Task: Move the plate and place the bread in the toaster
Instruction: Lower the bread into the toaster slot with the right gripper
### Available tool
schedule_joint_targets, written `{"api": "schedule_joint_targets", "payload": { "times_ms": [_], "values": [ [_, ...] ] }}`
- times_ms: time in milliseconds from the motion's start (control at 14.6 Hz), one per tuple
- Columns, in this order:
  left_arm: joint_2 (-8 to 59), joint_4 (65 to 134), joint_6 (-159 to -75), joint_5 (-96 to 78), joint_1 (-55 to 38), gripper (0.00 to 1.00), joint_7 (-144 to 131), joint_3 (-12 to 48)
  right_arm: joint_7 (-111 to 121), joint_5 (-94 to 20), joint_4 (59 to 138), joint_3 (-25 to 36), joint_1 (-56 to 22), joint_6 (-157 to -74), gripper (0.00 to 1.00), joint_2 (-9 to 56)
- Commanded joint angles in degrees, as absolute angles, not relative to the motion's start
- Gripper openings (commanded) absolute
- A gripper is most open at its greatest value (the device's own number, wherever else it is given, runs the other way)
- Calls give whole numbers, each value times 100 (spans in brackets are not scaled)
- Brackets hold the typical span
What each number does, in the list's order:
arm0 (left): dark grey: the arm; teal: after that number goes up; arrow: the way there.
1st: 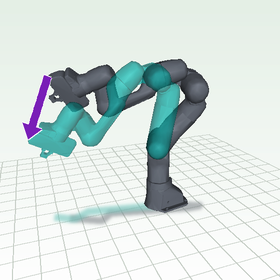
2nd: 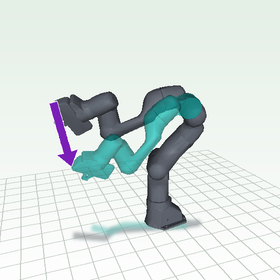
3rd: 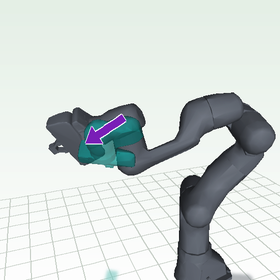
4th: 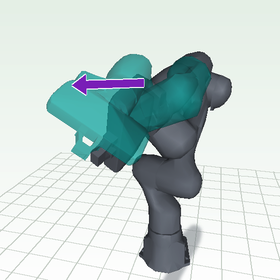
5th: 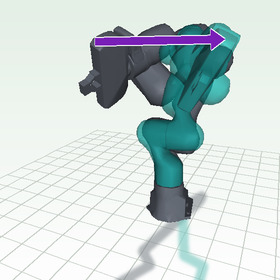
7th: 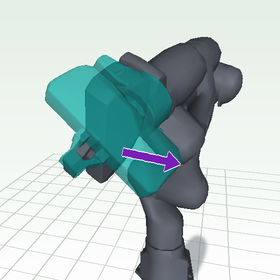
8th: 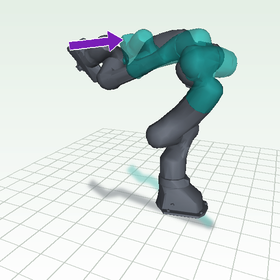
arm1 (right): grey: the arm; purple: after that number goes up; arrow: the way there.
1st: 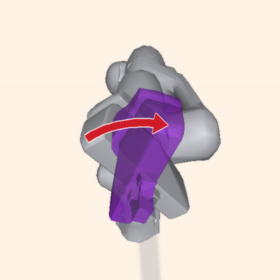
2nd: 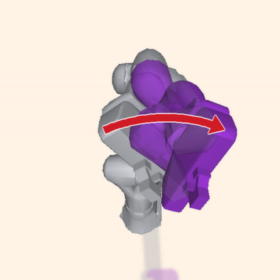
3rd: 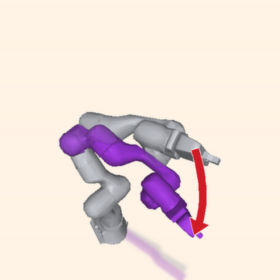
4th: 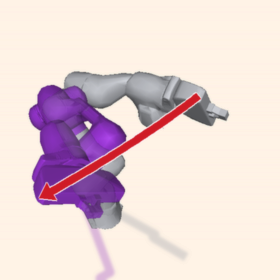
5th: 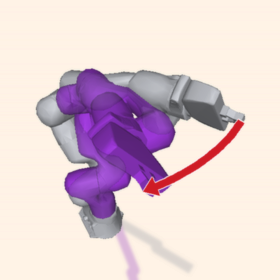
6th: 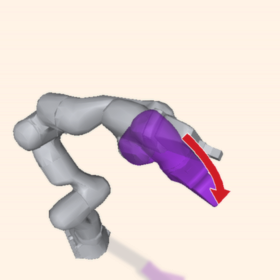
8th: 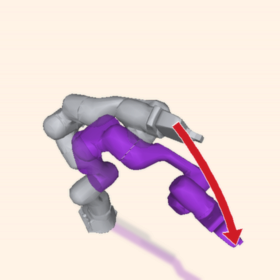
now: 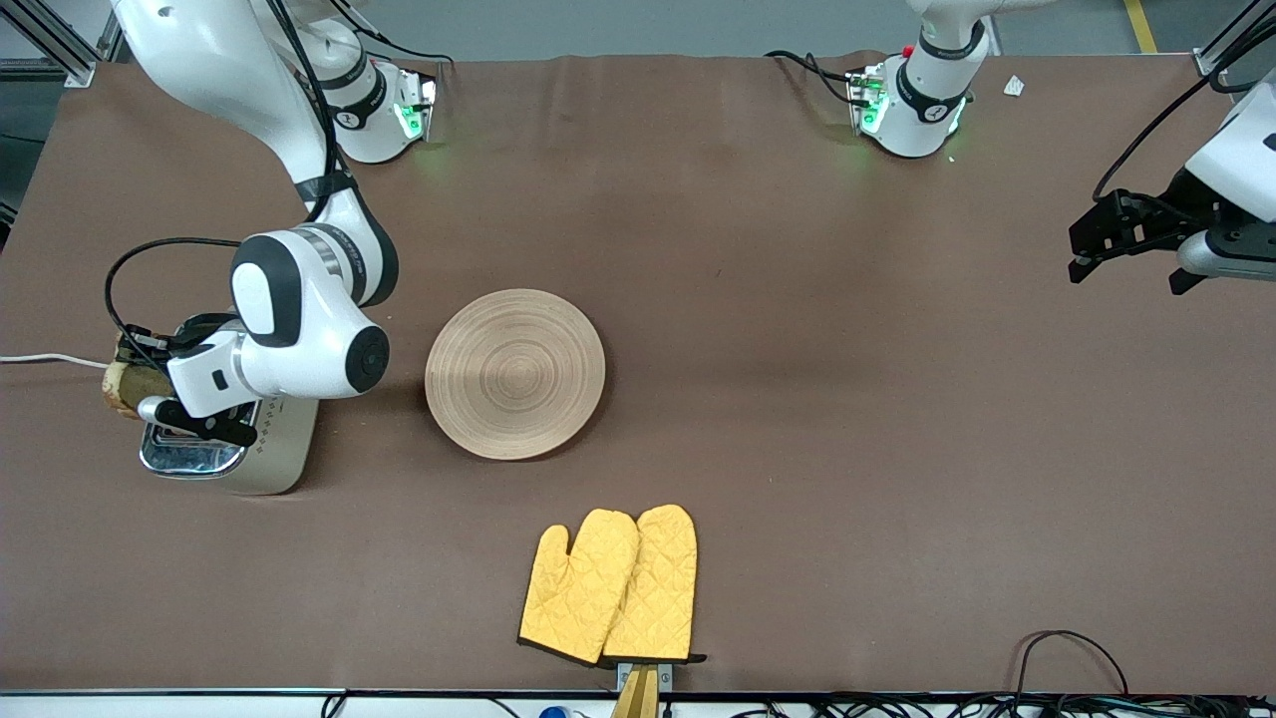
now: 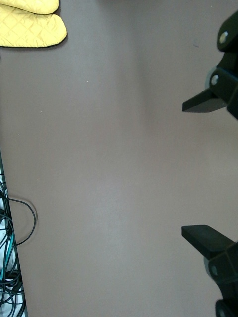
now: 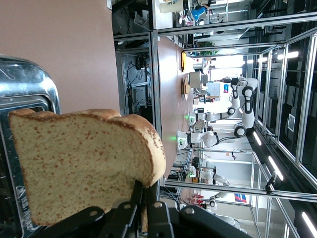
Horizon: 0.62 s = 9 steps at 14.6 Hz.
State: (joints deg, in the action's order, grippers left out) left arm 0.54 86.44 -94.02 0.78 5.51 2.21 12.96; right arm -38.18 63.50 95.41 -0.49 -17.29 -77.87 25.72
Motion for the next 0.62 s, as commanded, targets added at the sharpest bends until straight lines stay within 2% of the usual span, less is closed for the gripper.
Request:
{"api": "schedule_joint_targets", "payload": {
  "times_ms": [0, 549],
  "values": [
    [17, 8701, -9475, 123, 571, 100, 281, 1301, -4139, 6478, 9650, -105, -1819, -7752, 0, 2698],
    [9, 8701, -9466, 123, 571, 100, 281, 1301, -4184, 6434, 9799, -114, -1942, -7699, 0, 2769]
  ]
}}
